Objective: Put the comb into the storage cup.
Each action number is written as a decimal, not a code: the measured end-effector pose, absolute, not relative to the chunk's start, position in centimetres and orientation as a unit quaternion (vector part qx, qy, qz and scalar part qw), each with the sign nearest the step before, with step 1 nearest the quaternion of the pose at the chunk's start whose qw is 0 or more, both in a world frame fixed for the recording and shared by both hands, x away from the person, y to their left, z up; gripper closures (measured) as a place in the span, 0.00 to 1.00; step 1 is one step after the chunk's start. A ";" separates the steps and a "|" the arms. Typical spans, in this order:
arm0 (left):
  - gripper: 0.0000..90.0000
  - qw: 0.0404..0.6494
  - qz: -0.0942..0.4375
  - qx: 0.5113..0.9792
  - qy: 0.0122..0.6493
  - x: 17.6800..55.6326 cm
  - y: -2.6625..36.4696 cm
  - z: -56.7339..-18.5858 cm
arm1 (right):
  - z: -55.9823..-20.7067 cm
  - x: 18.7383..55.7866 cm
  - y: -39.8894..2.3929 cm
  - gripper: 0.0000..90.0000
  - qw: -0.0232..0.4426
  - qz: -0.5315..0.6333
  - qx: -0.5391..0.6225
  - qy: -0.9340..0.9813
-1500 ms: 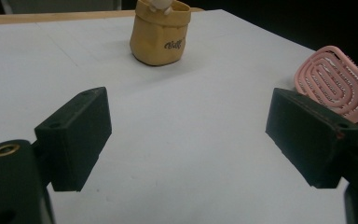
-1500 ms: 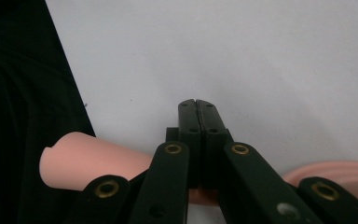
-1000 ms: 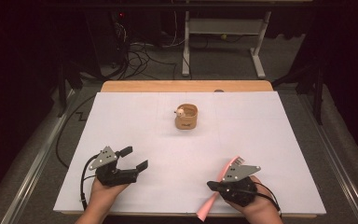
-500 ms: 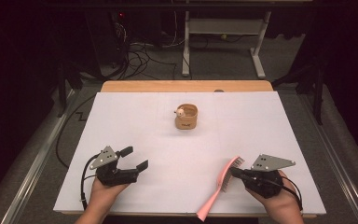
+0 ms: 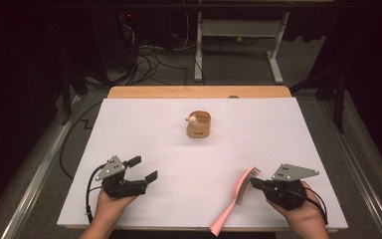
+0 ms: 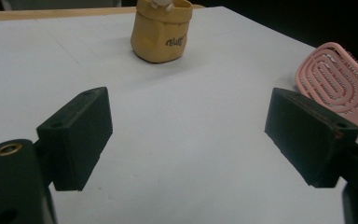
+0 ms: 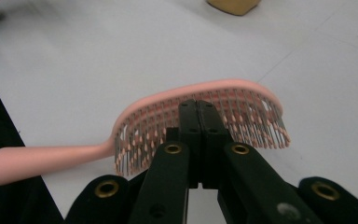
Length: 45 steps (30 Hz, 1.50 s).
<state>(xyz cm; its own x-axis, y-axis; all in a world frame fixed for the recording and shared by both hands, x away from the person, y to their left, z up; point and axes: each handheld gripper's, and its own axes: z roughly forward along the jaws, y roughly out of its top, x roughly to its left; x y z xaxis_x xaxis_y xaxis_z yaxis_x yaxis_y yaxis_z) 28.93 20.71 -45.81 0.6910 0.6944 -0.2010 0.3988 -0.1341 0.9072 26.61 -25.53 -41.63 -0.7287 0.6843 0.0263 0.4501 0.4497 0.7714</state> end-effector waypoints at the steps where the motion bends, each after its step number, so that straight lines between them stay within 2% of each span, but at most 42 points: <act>1: 0.18 0.545 0.136 0.741 0.369 28.9 20.7 -45.8 | -41.7 26.6 -25.7 1.00 0.145 0.399 0.339 0.839; 8: 0.18 0.543 0.135 0.742 0.370 29.0 20.7 -45.8 | -42.5 26.9 -26.3 1.00 0.131 0.385 0.349 0.845; 16: 0.18 0.540 0.133 0.743 0.372 29.0 20.6 -45.9 | -43.1 27.3 -24.7 1.00 0.130 0.381 0.340 0.850; 28: 0.18 0.538 0.133 0.744 0.374 29.0 20.6 -46.0 | -43.8 29.2 -19.9 1.00 0.133 0.371 0.314 0.864; 37: 0.18 0.537 0.132 0.745 0.374 29.0 20.6 -46.0 | -44.1 26.5 -14.0 1.00 0.098 0.373 0.223 0.895; 45: 0.18 0.538 0.130 0.745 0.373 29.0 20.6 -46.0 | -45.8 26.3 -12.4 1.00 0.088 0.316 0.204 0.922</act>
